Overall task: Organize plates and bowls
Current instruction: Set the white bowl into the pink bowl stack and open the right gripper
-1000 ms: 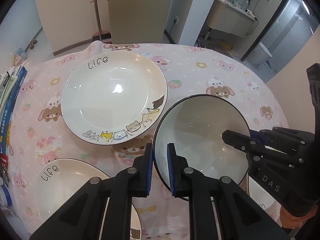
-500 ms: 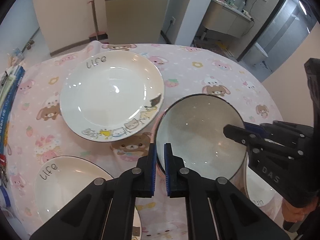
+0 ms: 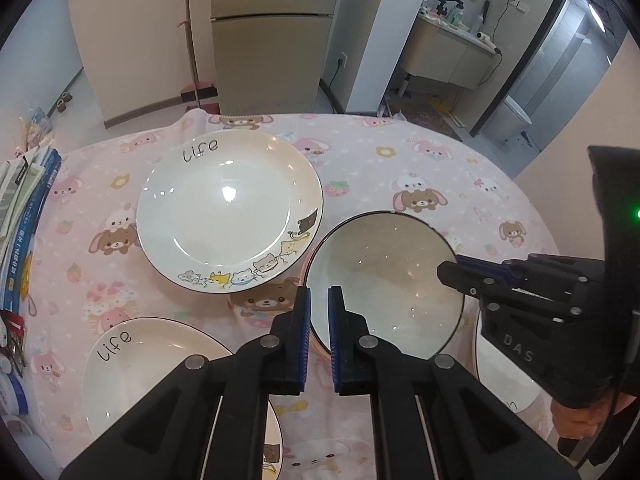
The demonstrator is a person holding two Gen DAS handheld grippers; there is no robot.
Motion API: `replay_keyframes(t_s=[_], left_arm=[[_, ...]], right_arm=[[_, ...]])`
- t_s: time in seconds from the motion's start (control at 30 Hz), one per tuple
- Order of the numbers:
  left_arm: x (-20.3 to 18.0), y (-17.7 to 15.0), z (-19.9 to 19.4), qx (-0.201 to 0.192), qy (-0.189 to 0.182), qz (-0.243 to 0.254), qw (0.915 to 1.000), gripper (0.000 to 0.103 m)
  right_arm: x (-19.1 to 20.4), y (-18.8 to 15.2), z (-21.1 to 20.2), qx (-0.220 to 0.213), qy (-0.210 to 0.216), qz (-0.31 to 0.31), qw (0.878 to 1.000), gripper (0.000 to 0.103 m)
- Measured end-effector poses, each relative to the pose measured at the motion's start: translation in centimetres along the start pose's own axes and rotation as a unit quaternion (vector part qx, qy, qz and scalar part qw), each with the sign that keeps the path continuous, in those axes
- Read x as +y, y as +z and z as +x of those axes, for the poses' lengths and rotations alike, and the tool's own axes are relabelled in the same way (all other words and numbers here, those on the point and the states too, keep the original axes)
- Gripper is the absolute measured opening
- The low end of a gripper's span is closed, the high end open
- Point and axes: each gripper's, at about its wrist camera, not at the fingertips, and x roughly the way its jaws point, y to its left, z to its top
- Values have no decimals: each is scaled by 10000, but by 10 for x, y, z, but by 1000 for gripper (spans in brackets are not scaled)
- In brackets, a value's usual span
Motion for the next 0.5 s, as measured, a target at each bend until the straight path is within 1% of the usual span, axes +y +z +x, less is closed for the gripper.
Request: replay_keyframes(t_s=[0.1,0.23,0.33,0.47,0.5], left_arm=[[0,-1,-8,-80,4,23,10000,8],[-1,-3,-13,-110,-3,64,9999,8],[-1,-2,-13,-123,-12,44,9999,8],[-2,-3,-10,-77,-46,-5,10000,8],[-3,-3,-9,-67,-47,25,10000,8]], right_arm=[[0,-2,-2,-33,-28,54,10000,7],[-2,-4,-8,-80,55,89,9999,6],[-5,-4,-5,-59,100,111,9999,6],[-18,-3,12,164,387,395,9983,5],[-19,-4,11,152,429,421,9981,5]])
